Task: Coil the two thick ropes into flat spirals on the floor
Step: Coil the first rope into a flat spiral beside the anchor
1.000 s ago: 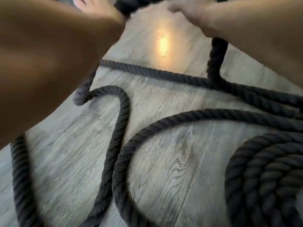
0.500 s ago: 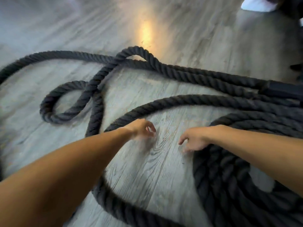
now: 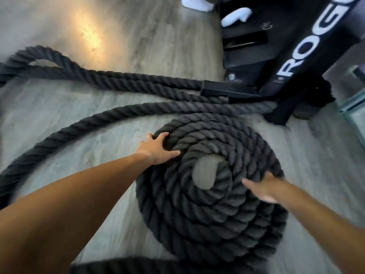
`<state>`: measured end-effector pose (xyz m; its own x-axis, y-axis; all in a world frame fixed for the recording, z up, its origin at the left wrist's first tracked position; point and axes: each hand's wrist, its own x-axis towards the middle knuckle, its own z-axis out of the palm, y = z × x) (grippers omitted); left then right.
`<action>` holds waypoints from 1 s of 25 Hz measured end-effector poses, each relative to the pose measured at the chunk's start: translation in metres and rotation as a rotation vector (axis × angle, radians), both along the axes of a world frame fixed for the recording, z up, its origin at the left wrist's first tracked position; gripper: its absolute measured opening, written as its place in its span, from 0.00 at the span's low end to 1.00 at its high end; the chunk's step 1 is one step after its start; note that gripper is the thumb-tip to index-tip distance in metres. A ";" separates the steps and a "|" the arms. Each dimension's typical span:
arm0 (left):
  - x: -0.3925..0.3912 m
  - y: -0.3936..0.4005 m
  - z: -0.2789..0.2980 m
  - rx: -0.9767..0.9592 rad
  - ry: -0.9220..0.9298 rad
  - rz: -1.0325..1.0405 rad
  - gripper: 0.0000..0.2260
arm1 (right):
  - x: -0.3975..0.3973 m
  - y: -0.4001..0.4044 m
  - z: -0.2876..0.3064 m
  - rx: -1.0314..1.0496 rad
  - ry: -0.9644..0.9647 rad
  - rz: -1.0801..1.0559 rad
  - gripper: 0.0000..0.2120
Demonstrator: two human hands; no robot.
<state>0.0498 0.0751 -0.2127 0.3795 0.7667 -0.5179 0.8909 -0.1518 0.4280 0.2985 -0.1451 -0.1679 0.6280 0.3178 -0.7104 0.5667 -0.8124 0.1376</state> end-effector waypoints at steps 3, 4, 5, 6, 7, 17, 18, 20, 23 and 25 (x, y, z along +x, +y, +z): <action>0.001 -0.010 -0.005 0.101 0.095 -0.001 0.41 | -0.021 -0.063 -0.040 0.114 0.029 -0.377 0.53; 0.000 -0.014 -0.004 0.109 0.092 0.013 0.41 | -0.031 -0.067 -0.044 0.169 -0.012 -0.413 0.48; 0.000 -0.017 -0.002 0.107 0.090 0.026 0.41 | -0.034 -0.068 -0.050 0.220 -0.054 -0.422 0.46; -0.002 -0.020 -0.001 0.099 0.090 0.041 0.41 | -0.036 -0.067 -0.048 0.263 -0.075 -0.418 0.44; -0.006 -0.025 0.000 0.094 0.095 0.060 0.42 | -0.028 -0.068 -0.051 0.302 -0.086 -0.380 0.43; -0.073 -0.104 -0.008 0.082 0.001 0.307 0.27 | 0.042 -0.048 -0.037 0.727 0.022 -0.267 0.37; -0.073 -0.099 -0.009 0.099 -0.006 0.308 0.24 | 0.025 -0.065 -0.040 0.741 -0.024 -0.344 0.37; -0.075 -0.088 -0.012 0.153 -0.024 0.255 0.20 | -0.017 -0.108 -0.047 0.704 -0.033 -0.531 0.40; -0.083 -0.076 -0.010 0.132 -0.044 0.142 0.21 | -0.068 -0.157 -0.047 0.697 0.038 -0.661 0.40; -0.087 -0.072 -0.010 0.143 -0.035 0.095 0.23 | -0.080 -0.172 -0.049 0.713 0.053 -0.657 0.37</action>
<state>-0.0374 0.0030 -0.2226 0.3171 0.8652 -0.3885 0.8893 -0.1290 0.4387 0.2187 -0.3171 -0.2168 0.8064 0.2823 -0.5196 -0.0384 -0.8518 -0.5224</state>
